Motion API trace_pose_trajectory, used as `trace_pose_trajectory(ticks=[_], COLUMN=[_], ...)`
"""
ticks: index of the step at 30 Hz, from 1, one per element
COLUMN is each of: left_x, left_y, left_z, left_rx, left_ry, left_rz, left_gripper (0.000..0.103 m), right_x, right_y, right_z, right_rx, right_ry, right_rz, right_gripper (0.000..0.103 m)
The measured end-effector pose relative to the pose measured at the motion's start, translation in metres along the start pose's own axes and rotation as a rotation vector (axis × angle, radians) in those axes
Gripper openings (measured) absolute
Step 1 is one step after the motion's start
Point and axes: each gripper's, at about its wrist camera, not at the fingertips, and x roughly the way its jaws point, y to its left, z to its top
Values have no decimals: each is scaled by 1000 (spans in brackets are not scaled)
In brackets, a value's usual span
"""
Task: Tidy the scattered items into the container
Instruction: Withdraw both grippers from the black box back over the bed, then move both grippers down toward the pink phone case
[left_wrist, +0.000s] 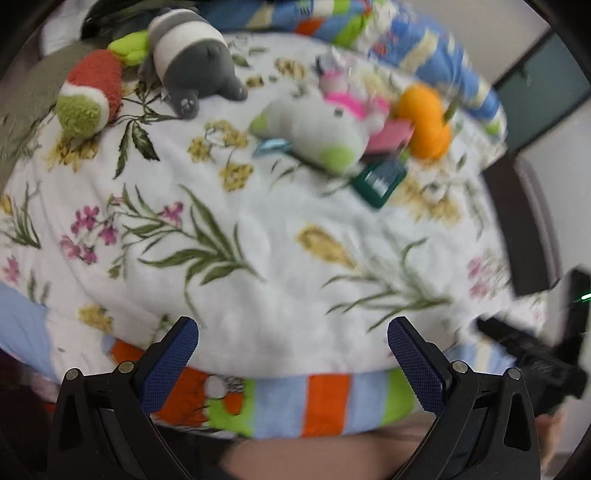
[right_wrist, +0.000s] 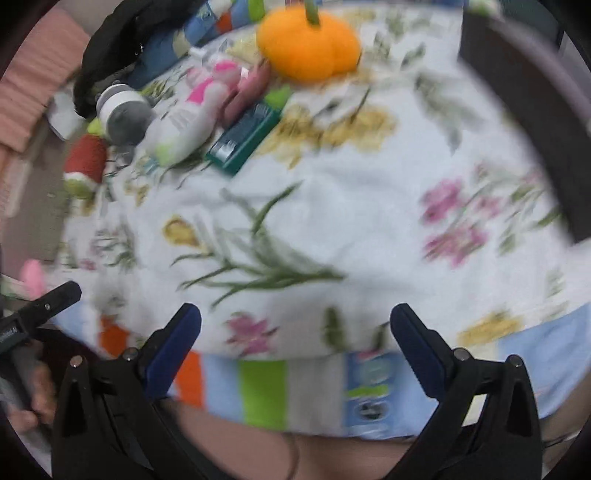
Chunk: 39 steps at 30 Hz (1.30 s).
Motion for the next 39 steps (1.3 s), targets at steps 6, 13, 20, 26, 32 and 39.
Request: trace_pose_trajectory(ticks=[6, 13, 20, 26, 32, 39], left_x=[-74, -11, -101, -28, -23, -8], left_y=[-24, -26, -42, -41, -45, -52], left_z=[-22, -30, -27, -3, 12, 43], left_rx=[150, 155, 270, 221, 201, 212], left_ry=[-358, -140, -558, -318, -376, -396], left_rz=[-44, -117, -192, -131, -95, -180], left_gripper=[102, 102, 102, 102, 102, 102], right_x=[-113, -21, -99, -59, -45, -16], right_y=[24, -35, -5, -9, 3, 3], right_z=[-13, -10, -13, 11, 20, 46], right_rx=[-188, 64, -44, 11, -13, 30], right_ry=[-593, -196, -513, -386, -386, -312], right_rz=[-6, -39, -56, 53, 111, 344], right_gripper=[103, 93, 103, 103, 103, 103])
